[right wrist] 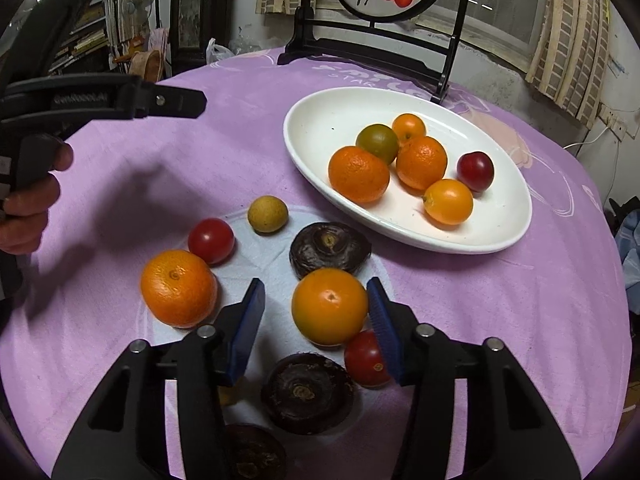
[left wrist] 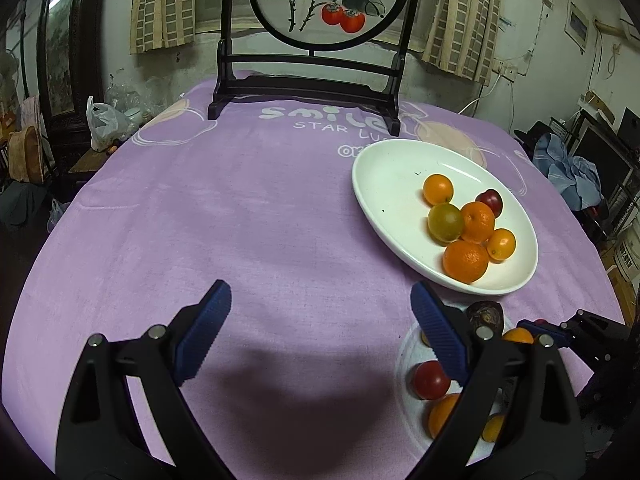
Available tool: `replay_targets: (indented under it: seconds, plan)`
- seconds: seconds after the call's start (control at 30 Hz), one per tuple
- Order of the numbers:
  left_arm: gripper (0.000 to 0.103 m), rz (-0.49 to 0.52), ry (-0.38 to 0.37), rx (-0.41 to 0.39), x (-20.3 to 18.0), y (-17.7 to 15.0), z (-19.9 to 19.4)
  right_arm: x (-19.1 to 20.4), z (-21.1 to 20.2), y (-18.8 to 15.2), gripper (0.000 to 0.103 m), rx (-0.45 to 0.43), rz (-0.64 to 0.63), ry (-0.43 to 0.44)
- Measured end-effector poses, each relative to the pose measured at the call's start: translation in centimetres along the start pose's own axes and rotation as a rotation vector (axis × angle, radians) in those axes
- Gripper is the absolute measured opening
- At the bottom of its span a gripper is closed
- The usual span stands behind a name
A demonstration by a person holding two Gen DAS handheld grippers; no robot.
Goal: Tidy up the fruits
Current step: 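Grasp a mandarin with the left tool while the right tool grasps an orange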
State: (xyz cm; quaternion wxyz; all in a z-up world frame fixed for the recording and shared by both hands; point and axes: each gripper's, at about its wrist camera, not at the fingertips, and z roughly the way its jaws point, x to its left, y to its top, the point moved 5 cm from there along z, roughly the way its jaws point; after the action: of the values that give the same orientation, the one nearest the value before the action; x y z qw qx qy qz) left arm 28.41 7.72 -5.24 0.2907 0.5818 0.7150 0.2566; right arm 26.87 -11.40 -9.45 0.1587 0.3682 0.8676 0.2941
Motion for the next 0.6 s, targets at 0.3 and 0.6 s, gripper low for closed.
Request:
replay_targets:
  seconds: [0.3,0.6]
  plan:
    - [0.093,0.043,-0.024,0.029,-0.5,-0.4,-0.1,-2.5,-1.0,0.3,0.038,-0.039,0.147,0.073]
    - [0.080,0.353,-0.402,0.095,-6.4,-5.2,-3.6,-4.9,-1.9,0.7,0.038,-0.088,0.313,0.145]
